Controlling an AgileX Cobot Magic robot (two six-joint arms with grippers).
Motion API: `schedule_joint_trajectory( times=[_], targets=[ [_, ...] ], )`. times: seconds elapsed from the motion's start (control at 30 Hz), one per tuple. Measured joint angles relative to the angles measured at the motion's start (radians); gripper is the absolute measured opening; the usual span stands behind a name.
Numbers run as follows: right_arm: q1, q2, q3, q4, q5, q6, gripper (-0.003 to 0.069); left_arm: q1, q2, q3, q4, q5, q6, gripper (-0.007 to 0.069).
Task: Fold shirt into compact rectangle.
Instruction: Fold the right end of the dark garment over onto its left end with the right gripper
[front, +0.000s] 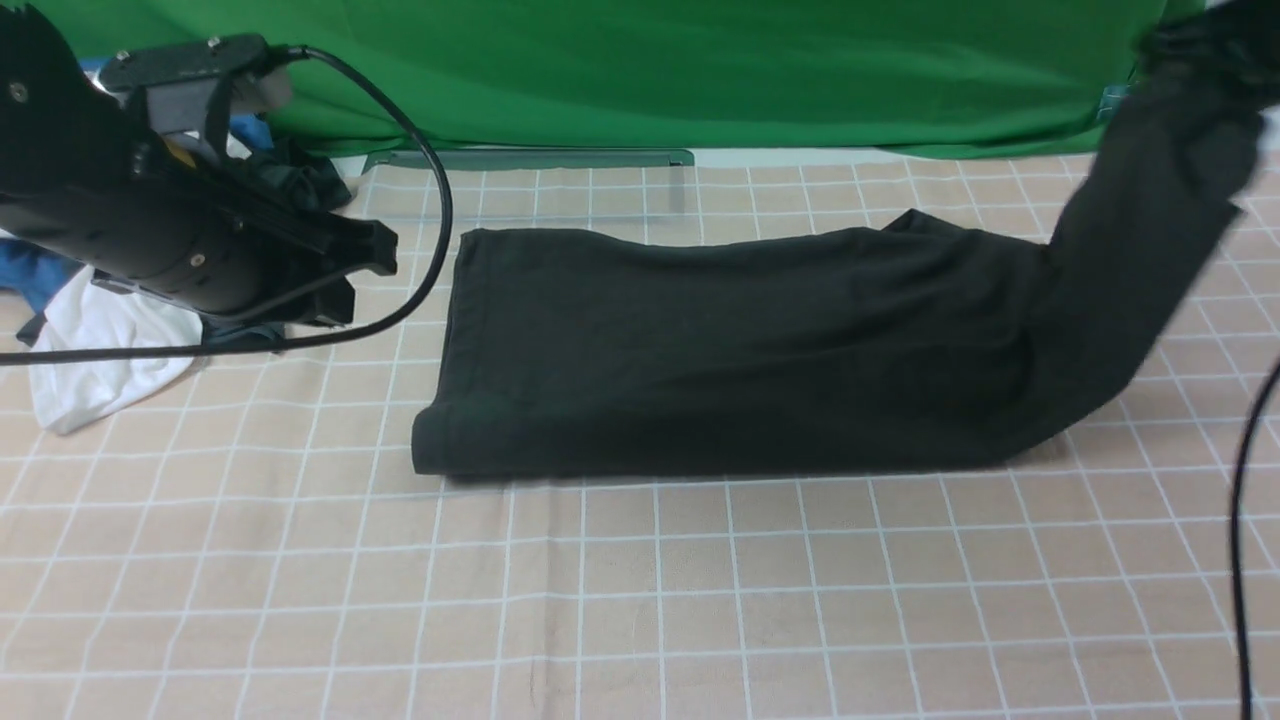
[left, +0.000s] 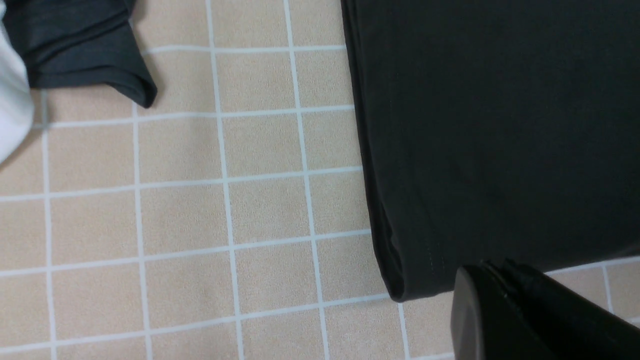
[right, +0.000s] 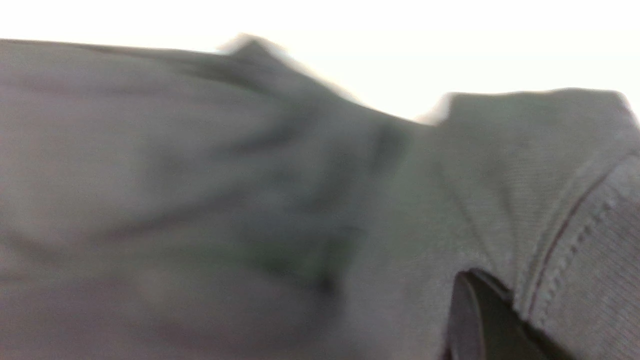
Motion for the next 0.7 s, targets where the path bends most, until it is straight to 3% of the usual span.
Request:
schedule_joint_trajectory(
  times=[0.3,0.7],
  targets=[
    [0.267,0.060,-0.103,0.142,-0.051,0.077,0.0087,0.000,-0.001,0.000,-0.014,0.020,0.000,0.0019],
    [0.459,0.210,-0.123,0.294,-0.247,0.124,0.0087,0.000,-0.001,0.000,-0.050,0.011,0.000,0.0019]
  ],
)
